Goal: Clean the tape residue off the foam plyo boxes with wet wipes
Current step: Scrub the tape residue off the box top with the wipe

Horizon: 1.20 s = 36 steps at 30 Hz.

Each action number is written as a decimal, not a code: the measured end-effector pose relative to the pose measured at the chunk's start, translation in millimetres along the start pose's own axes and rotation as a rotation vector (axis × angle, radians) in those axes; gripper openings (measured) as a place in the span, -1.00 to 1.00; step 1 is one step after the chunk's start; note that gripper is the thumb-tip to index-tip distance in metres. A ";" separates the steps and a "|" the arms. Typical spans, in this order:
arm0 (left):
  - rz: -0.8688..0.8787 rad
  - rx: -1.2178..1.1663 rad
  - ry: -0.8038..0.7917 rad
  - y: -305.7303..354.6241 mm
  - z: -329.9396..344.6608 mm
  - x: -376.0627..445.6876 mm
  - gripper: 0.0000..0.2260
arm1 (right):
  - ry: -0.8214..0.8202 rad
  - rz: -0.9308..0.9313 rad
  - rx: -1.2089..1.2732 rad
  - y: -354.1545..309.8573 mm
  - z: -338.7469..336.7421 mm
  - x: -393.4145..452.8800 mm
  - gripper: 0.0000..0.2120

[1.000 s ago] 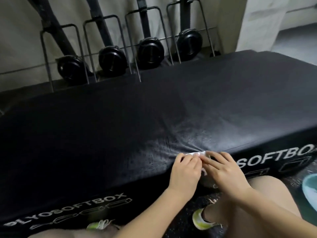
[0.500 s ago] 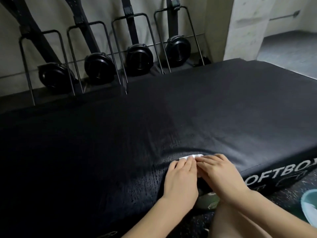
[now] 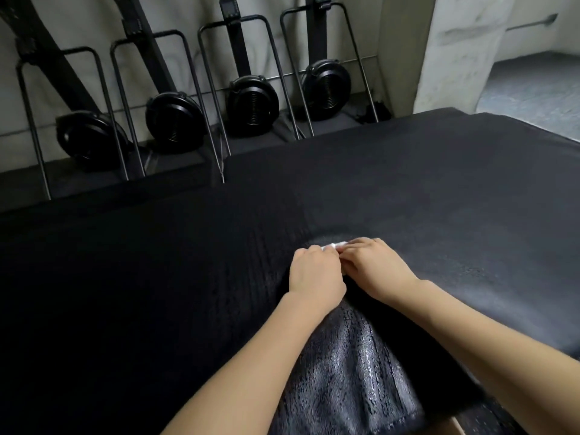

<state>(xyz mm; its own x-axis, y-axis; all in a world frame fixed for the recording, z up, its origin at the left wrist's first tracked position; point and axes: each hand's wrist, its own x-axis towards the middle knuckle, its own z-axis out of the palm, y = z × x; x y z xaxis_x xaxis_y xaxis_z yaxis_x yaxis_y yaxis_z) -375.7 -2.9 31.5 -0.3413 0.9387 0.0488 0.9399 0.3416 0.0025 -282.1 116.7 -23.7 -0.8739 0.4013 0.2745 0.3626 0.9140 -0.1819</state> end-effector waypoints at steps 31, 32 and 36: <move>0.057 -0.077 0.101 -19.3 33.4 -7.3 -0.63 | -0.013 -0.082 -0.004 5.5 7.4 -2.3 -0.69; 0.070 -0.100 0.107 -16.7 33.2 -22.4 -0.64 | -0.023 -0.104 0.000 1.2 5.0 -15.5 -0.71; 0.091 -0.313 0.072 -16.3 19.3 -79.9 -0.60 | -0.003 -0.059 0.027 -21.5 -8.9 -58.0 -0.73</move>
<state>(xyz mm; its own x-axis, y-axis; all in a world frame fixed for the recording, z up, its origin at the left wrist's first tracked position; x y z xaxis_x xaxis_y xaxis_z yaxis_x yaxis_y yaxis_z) -364.0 -82.5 8.3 -0.2639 0.9553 0.1336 0.9291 0.2145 0.3013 -236.3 74.3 -27.3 -0.8944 0.3469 0.2822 0.3019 0.9340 -0.1911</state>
